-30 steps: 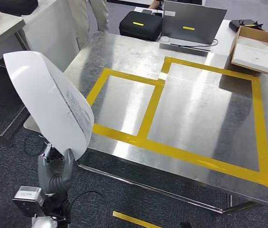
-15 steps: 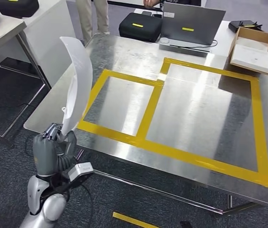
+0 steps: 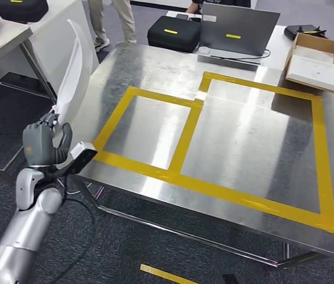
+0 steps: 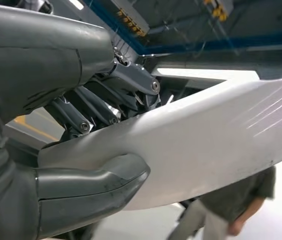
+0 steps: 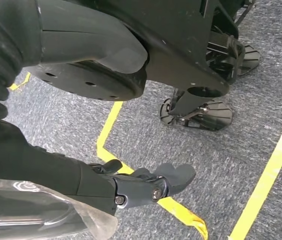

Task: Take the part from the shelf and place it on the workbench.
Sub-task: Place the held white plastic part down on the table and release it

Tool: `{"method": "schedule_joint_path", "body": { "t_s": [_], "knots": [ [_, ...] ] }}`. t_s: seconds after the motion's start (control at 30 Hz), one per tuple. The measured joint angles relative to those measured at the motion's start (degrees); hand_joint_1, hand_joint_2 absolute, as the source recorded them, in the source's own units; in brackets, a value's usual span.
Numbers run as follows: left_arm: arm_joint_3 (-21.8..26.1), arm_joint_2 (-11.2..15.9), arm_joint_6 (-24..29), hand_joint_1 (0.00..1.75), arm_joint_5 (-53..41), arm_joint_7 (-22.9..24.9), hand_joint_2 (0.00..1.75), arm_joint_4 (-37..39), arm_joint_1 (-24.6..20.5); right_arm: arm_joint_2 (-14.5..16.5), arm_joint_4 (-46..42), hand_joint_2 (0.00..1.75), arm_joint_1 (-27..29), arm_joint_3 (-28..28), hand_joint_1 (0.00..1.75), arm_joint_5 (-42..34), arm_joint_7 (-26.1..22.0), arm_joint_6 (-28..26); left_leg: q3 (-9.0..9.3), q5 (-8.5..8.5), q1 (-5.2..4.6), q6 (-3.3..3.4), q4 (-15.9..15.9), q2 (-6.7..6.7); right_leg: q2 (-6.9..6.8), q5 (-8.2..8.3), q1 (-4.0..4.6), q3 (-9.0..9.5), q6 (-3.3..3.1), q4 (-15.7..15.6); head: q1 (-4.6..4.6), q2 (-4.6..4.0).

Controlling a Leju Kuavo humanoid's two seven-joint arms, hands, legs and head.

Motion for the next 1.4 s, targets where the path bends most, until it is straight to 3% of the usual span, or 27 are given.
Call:
{"method": "schedule_joint_path", "body": {
  "t_s": [0.17, 0.33, 0.5, 0.7, 0.83, 1.07, 1.2, 1.33, 1.4],
  "knots": [
    [0.6, 0.6, -3.5, 1.75, -0.9, 1.2, 1.75, 9.9, -7.0, 0.0, 0.0, 1.75, -0.2, 0.0, 0.00, 0.5, 0.4, 0.3, -0.01, 0.03, -0.01, -0.01, 0.0, 0.00, 0.02, 0.03, -0.01, 0.05, -0.01, 0.0, 0.01, 0.00],
    [-1.2, 0.4, -9.5, 1.75, -8.7, 5.4, 1.75, 21.1, -13.4, 0.1, 0.0, 1.75, -0.3, 0.0, 0.00, 1.4, 0.8, 1.1, -0.02, 0.02, -0.06, -0.01, 0.0, 0.03, 0.10, 0.03, -0.06, 0.00, 0.00, 0.0, 0.00, 0.00],
    [-5.1, -2.0, -11.4, 1.75, -14.2, 7.7, 1.75, 30.3, -17.7, 0.2, 0.0, 1.75, -0.3, 0.0, 0.00, 1.9, 1.3, 1.6, -0.04, 0.01, -0.07, 0.00, 0.0, 0.00, 0.03, 0.03, -0.06, -0.02, 0.00, 0.0, 0.00, 0.00],
    [-9.0, -4.9, -13.1, 1.75, -17.3, 8.7, 1.75, 35.5, -20.3, 0.2, 0.0, 1.75, -0.3, 0.0, 0.00, 2.4, 1.7, 1.9, -0.05, 0.01, -0.07, 0.00, 0.0, 0.01, 0.12, 0.03, -0.06, -0.04, 0.00, 0.0, 0.00, 0.00],
    [-11.4, -6.8, -14.2, 0.00, -19.0, 8.8, 1.75, 37.2, -21.5, 0.3, 0.0, 0.00, -0.3, 0.0, 0.00, 2.4, 2.1, 2.0, -0.05, 0.01, -0.07, 0.00, 0.0, -0.01, 0.04, 0.03, -0.06, -0.05, 0.00, 0.0, -0.01, 0.00],
    [-12.6, -8.4, -14.1, 0.00, -19.2, 8.8, 1.75, 37.7, -22.5, 0.3, 0.0, 0.00, -0.4, 0.0, 0.00, 2.4, 2.5, 2.1, -0.05, 0.01, -0.07, 0.00, 0.0, -0.07, -0.02, 0.03, -0.05, -0.01, 0.00, 0.0, 0.01, 0.00],
    [-13.3, -9.8, -10.2, 0.00, -16.3, 7.0, 0.00, 38.0, -23.7, 0.5, 0.0, 0.00, -1.0, 0.0, 0.00, 2.8, 4.3, 2.5, -0.04, 0.01, -0.07, 0.00, 0.0, -0.04, 0.05, 0.03, -0.04, -0.01, 0.00, 0.0, -0.01, 0.00],
    [-13.1, -9.5, -8.7, 0.00, -13.4, 5.7, 0.00, 37.5, -23.5, 0.8, 0.0, 0.00, -2.1, 0.0, 0.00, 3.3, 6.3, 2.7, -0.05, -0.04, -0.14, 0.05, 0.1, -0.04, 0.06, 0.09, -0.10, 0.02, 0.08, -0.1, 0.00, 0.00],
    [-13.0, -9.1, -8.5, 0.00, -12.3, 5.0, 0.00, 37.1, -23.2, 1.0, 0.0, 0.00, -2.4, 0.0, 0.00, 3.4, 7.1, 2.6, 0.21, 0.26, -0.20, 0.64, -0.4, -0.05, 0.00, 0.37, -0.20, 0.21, 0.55, -0.6, -0.04, 0.00]
  ]
}}
